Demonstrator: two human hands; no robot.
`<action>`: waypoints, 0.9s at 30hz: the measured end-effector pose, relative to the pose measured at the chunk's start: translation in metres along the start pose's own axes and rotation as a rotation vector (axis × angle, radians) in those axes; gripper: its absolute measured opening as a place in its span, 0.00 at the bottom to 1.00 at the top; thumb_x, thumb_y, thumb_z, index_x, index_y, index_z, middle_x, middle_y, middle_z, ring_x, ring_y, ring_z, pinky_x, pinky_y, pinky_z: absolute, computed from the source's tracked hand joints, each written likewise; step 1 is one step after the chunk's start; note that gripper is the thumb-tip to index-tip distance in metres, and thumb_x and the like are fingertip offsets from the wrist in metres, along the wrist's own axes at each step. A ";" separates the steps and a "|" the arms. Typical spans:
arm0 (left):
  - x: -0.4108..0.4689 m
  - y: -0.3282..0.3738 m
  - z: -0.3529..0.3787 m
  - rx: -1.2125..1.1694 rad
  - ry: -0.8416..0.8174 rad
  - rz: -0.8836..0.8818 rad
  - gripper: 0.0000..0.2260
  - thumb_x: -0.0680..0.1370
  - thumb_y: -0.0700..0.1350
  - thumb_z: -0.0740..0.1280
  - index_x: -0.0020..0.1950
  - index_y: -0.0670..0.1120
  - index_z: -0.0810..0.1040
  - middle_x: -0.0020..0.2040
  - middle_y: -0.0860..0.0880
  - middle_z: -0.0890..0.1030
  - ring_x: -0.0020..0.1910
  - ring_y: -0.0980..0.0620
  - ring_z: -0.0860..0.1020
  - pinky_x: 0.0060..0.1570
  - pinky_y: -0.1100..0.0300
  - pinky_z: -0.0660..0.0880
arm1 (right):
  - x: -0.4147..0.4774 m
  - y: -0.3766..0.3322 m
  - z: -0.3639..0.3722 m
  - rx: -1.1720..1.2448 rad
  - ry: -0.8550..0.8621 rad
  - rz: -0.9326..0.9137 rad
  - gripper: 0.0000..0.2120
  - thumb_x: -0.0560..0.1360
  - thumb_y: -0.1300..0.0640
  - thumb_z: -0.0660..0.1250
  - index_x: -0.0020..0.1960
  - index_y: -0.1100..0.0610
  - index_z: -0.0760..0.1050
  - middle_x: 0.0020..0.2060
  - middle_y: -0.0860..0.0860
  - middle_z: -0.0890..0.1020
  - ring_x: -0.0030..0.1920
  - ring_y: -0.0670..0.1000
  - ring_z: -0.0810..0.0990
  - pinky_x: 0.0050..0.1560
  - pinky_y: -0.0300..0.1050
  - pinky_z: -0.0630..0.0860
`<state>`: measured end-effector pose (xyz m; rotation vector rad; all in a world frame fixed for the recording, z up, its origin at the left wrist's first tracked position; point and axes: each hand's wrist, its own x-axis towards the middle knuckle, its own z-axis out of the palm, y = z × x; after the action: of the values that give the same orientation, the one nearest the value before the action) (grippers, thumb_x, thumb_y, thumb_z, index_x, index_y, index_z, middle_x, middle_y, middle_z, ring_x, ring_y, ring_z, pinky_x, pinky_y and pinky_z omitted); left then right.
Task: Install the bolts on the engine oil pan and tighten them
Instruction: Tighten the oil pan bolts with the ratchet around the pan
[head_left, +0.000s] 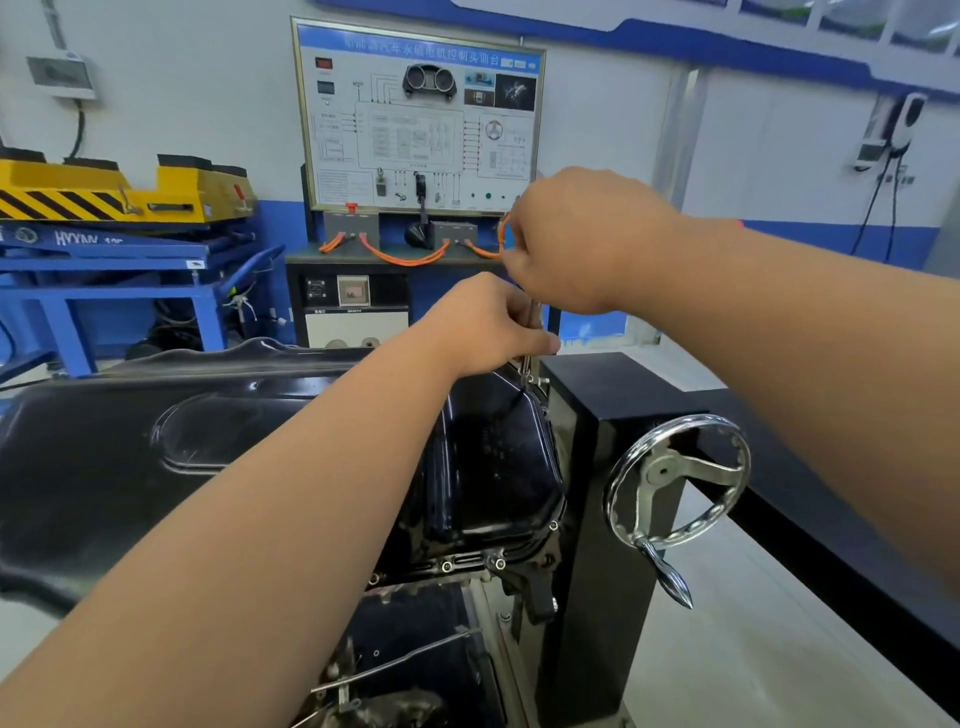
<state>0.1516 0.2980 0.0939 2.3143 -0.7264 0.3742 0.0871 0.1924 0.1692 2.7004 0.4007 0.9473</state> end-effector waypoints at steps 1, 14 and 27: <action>0.000 0.001 0.001 0.006 -0.004 0.009 0.14 0.69 0.51 0.75 0.42 0.40 0.80 0.35 0.50 0.79 0.33 0.54 0.75 0.40 0.57 0.74 | -0.002 -0.001 0.002 -0.011 -0.006 0.001 0.10 0.75 0.54 0.60 0.37 0.55 0.70 0.30 0.51 0.70 0.29 0.50 0.69 0.27 0.40 0.59; 0.007 0.005 0.008 0.028 0.005 0.020 0.17 0.71 0.52 0.75 0.53 0.42 0.81 0.51 0.45 0.82 0.50 0.48 0.78 0.50 0.52 0.75 | -0.008 0.000 0.006 -0.033 -0.045 0.071 0.12 0.76 0.55 0.60 0.34 0.54 0.67 0.30 0.51 0.69 0.29 0.51 0.67 0.27 0.40 0.59; 0.009 0.002 0.008 -0.003 -0.005 0.039 0.14 0.71 0.49 0.75 0.46 0.40 0.81 0.43 0.44 0.83 0.43 0.49 0.80 0.46 0.53 0.76 | -0.008 0.000 0.005 0.017 -0.032 0.106 0.13 0.76 0.55 0.58 0.33 0.56 0.68 0.29 0.52 0.70 0.28 0.51 0.69 0.28 0.40 0.61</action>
<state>0.1581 0.2884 0.0929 2.3014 -0.7754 0.3847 0.0841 0.1893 0.1608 2.7719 0.2628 0.9314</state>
